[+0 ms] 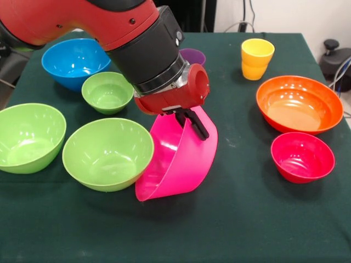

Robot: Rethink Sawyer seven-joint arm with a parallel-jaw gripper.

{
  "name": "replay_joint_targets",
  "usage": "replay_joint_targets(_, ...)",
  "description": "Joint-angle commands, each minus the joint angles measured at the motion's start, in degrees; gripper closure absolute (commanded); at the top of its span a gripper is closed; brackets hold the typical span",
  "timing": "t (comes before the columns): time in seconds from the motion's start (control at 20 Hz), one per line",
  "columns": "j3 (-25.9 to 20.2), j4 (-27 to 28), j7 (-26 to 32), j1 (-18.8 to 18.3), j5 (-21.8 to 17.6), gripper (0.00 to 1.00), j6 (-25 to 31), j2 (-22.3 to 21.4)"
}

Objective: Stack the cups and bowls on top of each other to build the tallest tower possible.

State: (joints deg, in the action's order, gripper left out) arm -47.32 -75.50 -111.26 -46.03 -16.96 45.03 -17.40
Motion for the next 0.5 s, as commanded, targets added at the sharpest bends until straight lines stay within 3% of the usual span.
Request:
replay_joint_targets(0.05, 2.4, 1.3, 10.1, 1.4, -3.8, 1.0, 1.6, 1.6)
replay_joint_targets(0.5, 2.2, 0.1, 9.1, 1.3, -4.2, 1.0, -0.3, 1.4)
